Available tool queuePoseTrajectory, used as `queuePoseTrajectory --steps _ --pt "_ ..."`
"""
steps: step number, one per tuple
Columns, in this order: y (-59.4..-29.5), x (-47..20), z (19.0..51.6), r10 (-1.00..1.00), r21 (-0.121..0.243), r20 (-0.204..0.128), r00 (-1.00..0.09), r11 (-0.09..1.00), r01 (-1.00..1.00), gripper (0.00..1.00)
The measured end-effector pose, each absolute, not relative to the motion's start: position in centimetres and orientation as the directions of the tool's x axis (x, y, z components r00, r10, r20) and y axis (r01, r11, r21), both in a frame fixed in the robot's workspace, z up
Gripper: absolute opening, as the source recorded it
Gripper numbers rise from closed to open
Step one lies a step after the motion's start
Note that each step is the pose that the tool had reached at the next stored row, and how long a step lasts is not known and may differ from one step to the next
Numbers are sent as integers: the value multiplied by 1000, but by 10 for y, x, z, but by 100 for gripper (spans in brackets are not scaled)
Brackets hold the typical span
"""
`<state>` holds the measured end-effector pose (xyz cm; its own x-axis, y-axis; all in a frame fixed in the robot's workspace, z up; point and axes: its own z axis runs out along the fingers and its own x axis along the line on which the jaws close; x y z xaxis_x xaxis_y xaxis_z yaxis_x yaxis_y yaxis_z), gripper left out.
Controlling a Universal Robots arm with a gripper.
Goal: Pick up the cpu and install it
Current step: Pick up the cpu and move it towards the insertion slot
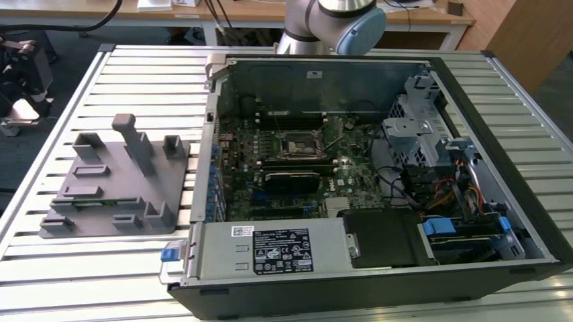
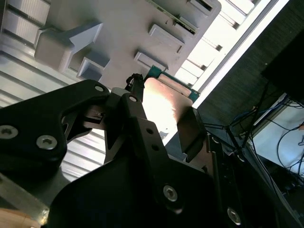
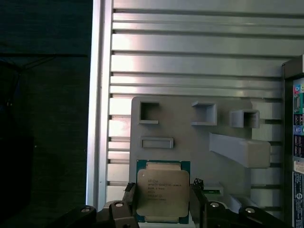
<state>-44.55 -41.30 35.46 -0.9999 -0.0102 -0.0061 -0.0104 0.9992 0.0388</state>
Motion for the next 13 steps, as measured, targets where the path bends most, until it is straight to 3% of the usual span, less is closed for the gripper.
queuePoseTrajectory --steps 13 --pt "-413 -446 363 -10 39 -7 -1000 999 -10 53"
